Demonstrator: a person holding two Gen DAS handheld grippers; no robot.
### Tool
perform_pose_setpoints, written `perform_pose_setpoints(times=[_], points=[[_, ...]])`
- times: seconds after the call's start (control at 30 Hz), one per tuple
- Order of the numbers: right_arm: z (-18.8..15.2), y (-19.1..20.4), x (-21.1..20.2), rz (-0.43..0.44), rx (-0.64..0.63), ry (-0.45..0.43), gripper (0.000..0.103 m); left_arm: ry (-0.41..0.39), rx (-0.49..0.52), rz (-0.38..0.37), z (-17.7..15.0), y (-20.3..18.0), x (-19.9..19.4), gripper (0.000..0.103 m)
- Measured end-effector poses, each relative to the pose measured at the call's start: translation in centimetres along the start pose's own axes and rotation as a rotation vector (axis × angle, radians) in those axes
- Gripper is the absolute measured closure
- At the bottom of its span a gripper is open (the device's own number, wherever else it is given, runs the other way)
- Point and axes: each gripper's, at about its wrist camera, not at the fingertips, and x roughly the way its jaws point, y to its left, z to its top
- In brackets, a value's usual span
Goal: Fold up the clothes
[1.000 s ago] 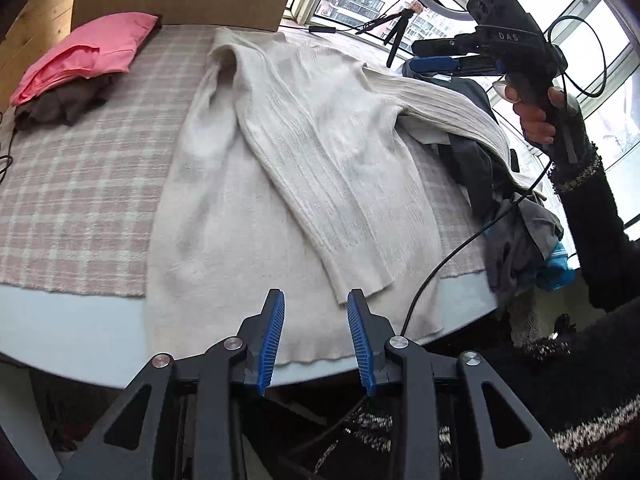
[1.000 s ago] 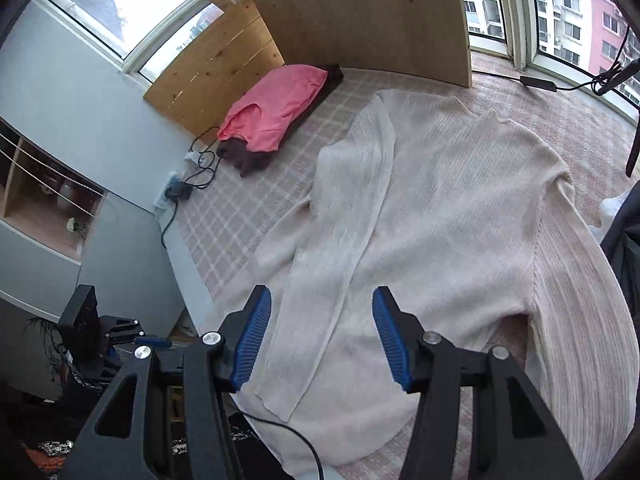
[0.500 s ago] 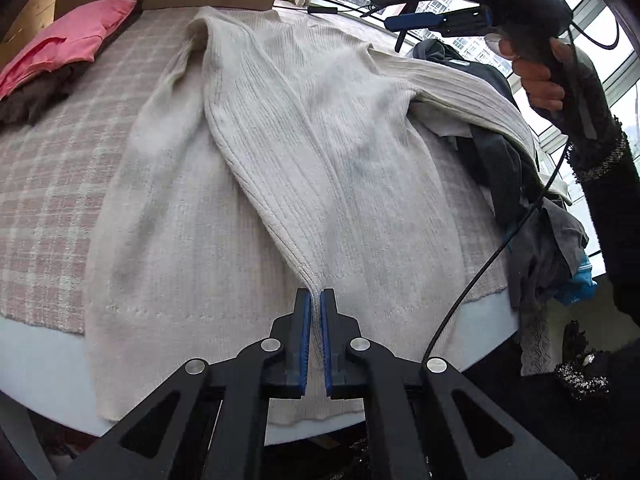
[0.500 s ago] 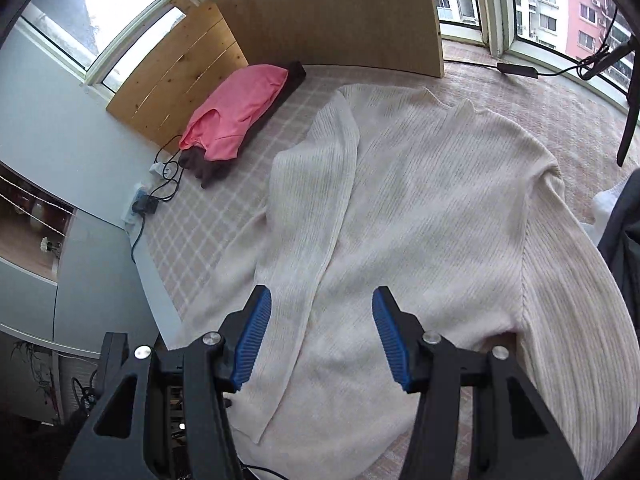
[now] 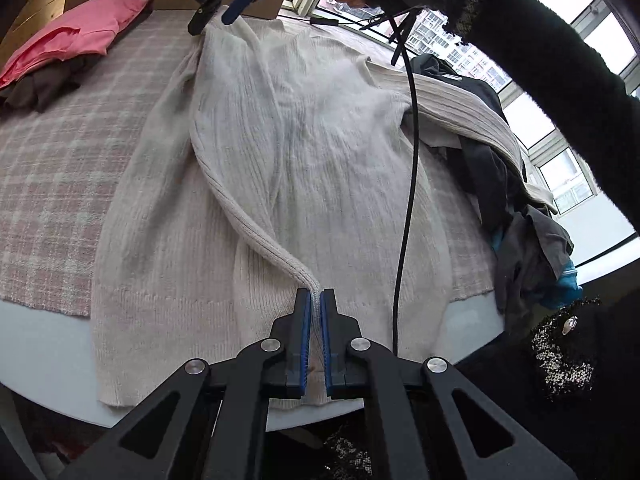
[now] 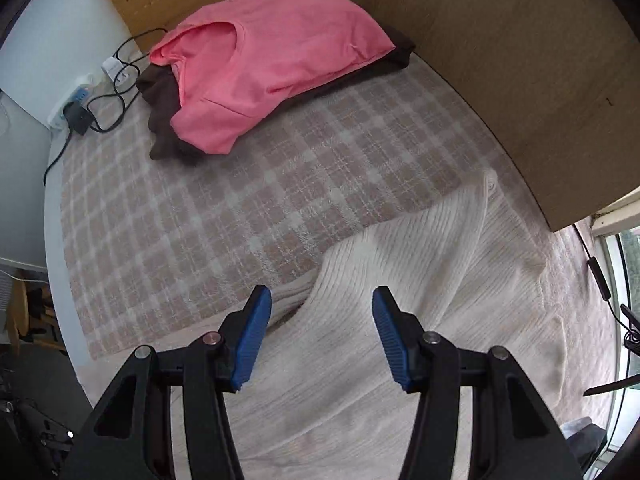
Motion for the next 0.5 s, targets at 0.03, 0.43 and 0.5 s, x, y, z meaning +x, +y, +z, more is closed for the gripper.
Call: perform_pose_setpoints(times=[0.03,0.43,0.5], points=[[0.0,0.0,0.5,-0.003,-0.018,0.027,0.054,0.003,0.012,-0.013,0.0,-0.3,0.2,0.098],[1.2,-2.8,0.9,0.110,0.116,-0.065,0.097,-0.043,-0.132,0.062,-2.9,6.0,-3.8,0.098],[2.1,-3.0,2.1,0.142,0.155,-0.055,0.097,-0.004,-0.180,0.084,-3.4,8.1,-2.9,0.098]])
